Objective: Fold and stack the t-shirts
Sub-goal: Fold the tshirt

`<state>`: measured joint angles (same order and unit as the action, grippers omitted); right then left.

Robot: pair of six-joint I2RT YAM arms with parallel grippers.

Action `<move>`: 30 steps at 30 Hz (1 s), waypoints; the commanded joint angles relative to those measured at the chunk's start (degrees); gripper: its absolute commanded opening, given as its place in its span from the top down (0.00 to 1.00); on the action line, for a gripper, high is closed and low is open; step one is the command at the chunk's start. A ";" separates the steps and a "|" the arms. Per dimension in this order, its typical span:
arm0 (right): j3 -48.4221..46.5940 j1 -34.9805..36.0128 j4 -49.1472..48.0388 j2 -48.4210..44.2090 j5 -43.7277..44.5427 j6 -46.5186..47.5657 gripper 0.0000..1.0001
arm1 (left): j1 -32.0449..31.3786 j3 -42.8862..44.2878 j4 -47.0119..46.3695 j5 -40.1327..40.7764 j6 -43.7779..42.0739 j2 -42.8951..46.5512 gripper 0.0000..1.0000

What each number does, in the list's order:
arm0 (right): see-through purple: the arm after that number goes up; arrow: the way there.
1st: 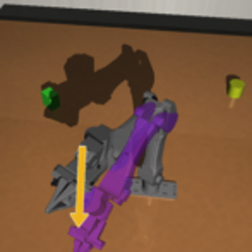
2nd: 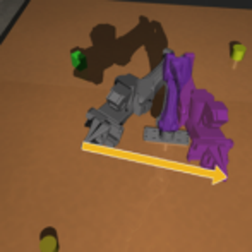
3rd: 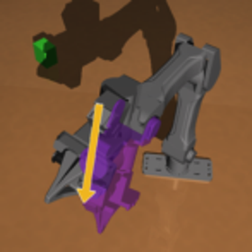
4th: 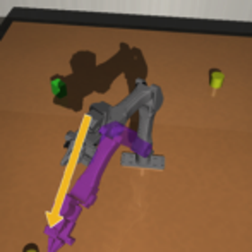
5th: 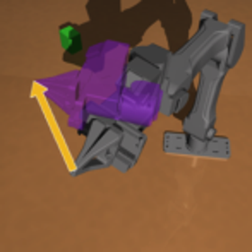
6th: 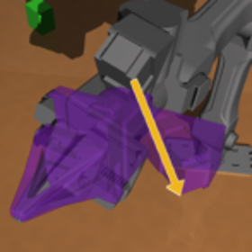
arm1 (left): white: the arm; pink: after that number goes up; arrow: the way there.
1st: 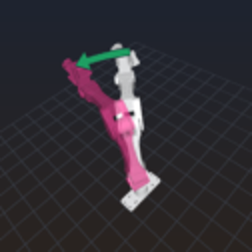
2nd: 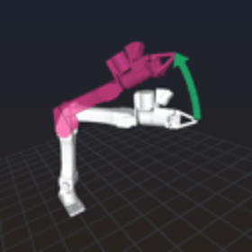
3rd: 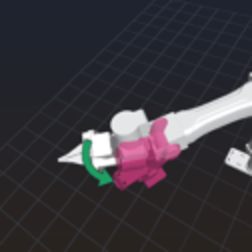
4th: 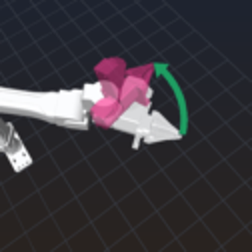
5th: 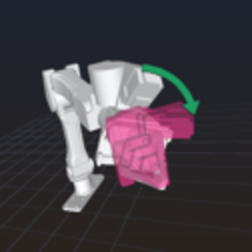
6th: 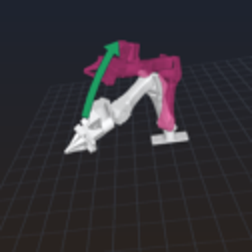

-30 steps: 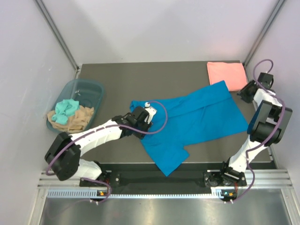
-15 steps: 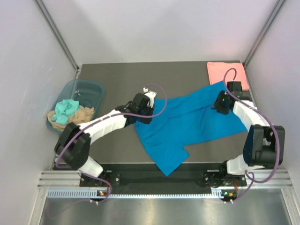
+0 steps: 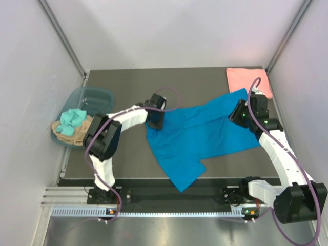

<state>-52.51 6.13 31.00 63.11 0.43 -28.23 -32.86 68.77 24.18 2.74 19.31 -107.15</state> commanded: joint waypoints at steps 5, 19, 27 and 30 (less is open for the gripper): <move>1.62 0.20 3.80 -3.35 4.23 -1.04 0.59 | 12.99 12.07 7.98 7.28 -5.68 -14.22 0.71; 4.26 -14.99 3.10 4.20 11.88 -13.78 0.59 | 7.84 11.86 13.97 -3.71 -4.72 6.38 0.57; 8.65 -24.94 -0.32 9.66 11.71 -15.36 0.59 | 0.61 -10.31 3.43 -10.47 5.73 20.40 0.57; 9.53 -25.82 -2.27 12.64 10.38 -16.07 0.59 | 0.61 -15.50 2.37 -10.65 10.91 20.76 0.57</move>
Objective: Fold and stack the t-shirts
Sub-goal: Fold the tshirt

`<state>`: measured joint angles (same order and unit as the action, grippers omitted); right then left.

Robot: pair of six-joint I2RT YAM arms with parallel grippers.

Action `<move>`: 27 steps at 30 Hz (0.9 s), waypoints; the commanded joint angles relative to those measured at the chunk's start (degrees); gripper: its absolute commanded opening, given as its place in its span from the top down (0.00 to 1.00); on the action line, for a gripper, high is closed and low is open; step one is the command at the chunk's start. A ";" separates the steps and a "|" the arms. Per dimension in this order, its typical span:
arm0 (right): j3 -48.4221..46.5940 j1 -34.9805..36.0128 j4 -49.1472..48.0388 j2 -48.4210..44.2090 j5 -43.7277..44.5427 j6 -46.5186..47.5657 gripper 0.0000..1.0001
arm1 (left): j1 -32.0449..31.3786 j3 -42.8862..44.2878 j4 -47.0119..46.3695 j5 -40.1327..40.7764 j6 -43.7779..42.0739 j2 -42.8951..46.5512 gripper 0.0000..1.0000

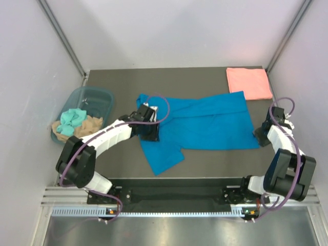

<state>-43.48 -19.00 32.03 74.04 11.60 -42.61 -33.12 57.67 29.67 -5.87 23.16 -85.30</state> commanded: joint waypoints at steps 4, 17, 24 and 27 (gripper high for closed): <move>2.34 -2.26 -4.69 5.14 0.18 -3.00 0.60 | 0.87 -10.02 -6.21 -1.08 11.38 1.09 0.57; 5.34 -4.64 -8.21 5.58 0.10 -0.11 0.62 | 1.22 -13.81 -3.30 10.52 17.98 -7.08 0.58; 5.43 -4.81 -10.67 10.60 -0.08 0.60 0.69 | 1.22 -12.32 0.90 17.02 16.92 -9.36 0.79; 6.48 -4.81 -10.59 9.55 -0.43 0.86 0.79 | 1.22 -13.02 1.62 18.87 17.10 -8.93 0.79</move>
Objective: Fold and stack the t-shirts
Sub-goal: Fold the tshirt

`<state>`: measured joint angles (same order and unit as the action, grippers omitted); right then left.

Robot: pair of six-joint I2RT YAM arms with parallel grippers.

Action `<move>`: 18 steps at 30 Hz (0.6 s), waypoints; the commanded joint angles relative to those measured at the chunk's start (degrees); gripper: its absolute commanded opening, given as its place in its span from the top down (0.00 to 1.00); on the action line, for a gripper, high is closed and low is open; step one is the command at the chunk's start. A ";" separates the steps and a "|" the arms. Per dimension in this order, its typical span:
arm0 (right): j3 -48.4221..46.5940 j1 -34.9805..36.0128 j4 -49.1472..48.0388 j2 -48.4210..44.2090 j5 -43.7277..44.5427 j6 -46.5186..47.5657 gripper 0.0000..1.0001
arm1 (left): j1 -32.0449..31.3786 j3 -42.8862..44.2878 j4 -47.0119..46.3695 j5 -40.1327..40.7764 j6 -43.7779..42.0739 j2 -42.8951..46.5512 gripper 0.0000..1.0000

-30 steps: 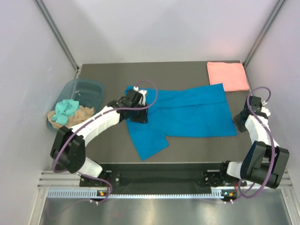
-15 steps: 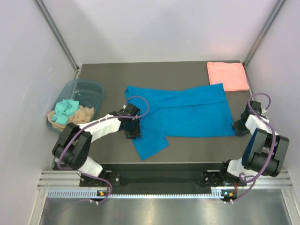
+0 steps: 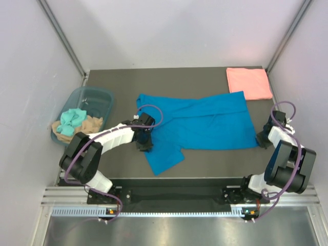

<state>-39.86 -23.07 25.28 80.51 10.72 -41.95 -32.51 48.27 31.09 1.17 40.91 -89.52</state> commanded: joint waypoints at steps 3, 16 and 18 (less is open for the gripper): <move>3.64 -0.84 -2.17 0.62 1.67 0.56 0.96 | 0.61 -3.71 0.99 12.19 -0.21 -4.00 0.76; 8.48 -0.92 6.09 -11.86 3.34 0.83 1.00 | 2.10 -5.73 7.49 20.18 7.43 -3.47 0.65; 8.04 -0.84 8.90 -13.97 4.39 -0.14 1.00 | 3.33 -7.04 8.11 20.19 8.13 -2.95 0.64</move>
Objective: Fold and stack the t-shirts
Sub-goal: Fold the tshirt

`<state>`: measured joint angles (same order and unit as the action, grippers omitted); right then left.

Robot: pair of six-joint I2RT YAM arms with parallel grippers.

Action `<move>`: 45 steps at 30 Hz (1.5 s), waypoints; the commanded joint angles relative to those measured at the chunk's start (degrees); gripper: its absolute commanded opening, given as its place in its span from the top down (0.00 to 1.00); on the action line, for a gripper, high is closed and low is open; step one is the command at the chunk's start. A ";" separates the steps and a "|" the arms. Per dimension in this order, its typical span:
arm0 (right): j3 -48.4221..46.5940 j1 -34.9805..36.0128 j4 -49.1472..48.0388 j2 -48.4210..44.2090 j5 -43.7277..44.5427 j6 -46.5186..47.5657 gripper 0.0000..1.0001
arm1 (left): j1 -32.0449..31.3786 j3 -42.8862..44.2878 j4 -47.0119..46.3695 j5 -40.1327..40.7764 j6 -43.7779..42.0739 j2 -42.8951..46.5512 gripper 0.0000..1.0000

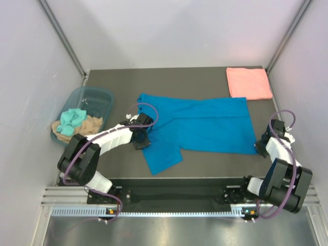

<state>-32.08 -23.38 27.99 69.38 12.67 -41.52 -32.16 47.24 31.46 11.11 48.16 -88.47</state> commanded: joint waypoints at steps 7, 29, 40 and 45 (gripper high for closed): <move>-0.88 -0.62 9.28 -5.93 6.58 -1.72 1.00 | 8.08 -8.93 7.28 8.13 2.55 -0.04 0.64; -12.31 -0.97 11.13 -12.34 -8.52 6.26 0.76 | 5.97 3.38 -3.07 -10.15 -15.73 15.37 1.00; -15.21 -0.62 6.74 -16.74 -21.28 11.98 0.72 | 6.06 4.88 -13.71 -7.96 -18.81 1.20 1.00; -16.43 -0.53 7.52 -15.69 -20.23 12.69 0.71 | 6.06 7.68 -0.31 3.54 -13.82 -6.00 1.00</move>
<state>-45.15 -23.79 36.86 53.36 -6.68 -30.37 -26.13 52.27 24.51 6.52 31.46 -91.18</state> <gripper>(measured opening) 0.283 0.011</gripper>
